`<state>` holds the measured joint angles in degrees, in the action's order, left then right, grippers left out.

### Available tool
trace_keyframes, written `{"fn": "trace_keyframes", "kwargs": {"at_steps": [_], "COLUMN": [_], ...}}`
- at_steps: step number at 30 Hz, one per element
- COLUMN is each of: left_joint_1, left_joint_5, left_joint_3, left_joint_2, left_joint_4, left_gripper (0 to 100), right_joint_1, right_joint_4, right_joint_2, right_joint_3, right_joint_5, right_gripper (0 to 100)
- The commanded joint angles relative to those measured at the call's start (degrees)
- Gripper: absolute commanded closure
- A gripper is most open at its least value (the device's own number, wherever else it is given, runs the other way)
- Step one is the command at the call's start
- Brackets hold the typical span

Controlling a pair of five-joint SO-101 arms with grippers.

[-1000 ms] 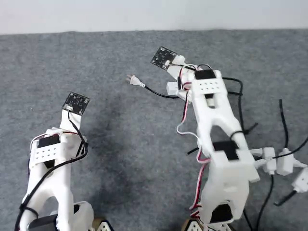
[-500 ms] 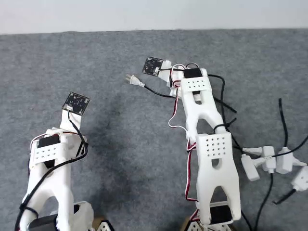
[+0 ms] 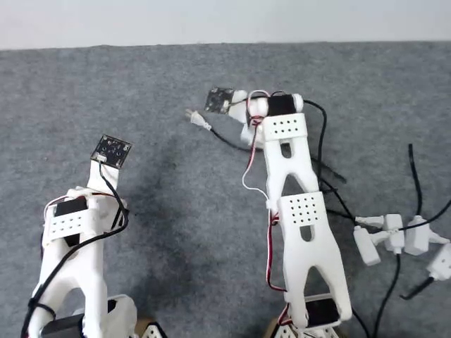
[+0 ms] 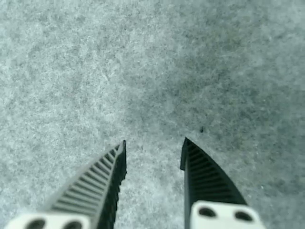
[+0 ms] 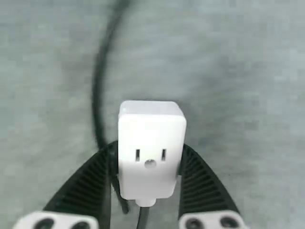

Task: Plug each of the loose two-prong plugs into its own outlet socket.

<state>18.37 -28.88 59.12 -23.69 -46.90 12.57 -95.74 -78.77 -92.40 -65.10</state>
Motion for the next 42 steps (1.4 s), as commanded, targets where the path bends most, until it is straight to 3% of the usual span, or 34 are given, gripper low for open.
{"fn": "trace_keyframes", "kwargs": {"at_steps": [1,4,14,19,25,34,38,42], "left_joint_1": [-0.3,-0.3,-0.3,-0.3,-0.2,-0.2,-1.8,-4.4], "left_joint_5": [-0.6,-0.6,-0.6,-0.6,-0.6,-0.6,-0.2,8.1], "left_joint_3": [-0.6,-0.7,-0.7,-0.7,-0.6,-0.5,-0.9,-2.3], "left_joint_2": [-1.6,-1.6,-1.6,-1.6,-1.7,-1.7,-2.0,-2.1], "left_joint_4": [0.4,0.4,0.5,0.5,0.4,0.1,-3.6,-11.3], "left_gripper": [82,82,82,82,83,83,82,82], "right_joint_1": [1.7,1.6,4.0,6.3,14.5,16.8,16.8,18.7], "right_joint_4": [-7.4,-7.4,-7.5,-7.5,-5.8,17.2,28.4,42.0], "right_joint_2": [10.9,18.1,44.8,58.5,74.2,84.0,84.0,83.6], "right_joint_3": [-3.3,-3.9,9.3,29.5,62.5,94.2,104.0,112.4], "right_joint_5": [3.3,13.8,34.3,40.2,45.5,66.1,72.3,75.4], "right_gripper": [98.9,99.0,99.0,99.0,99.0,99.0,98.7,98.2]}}
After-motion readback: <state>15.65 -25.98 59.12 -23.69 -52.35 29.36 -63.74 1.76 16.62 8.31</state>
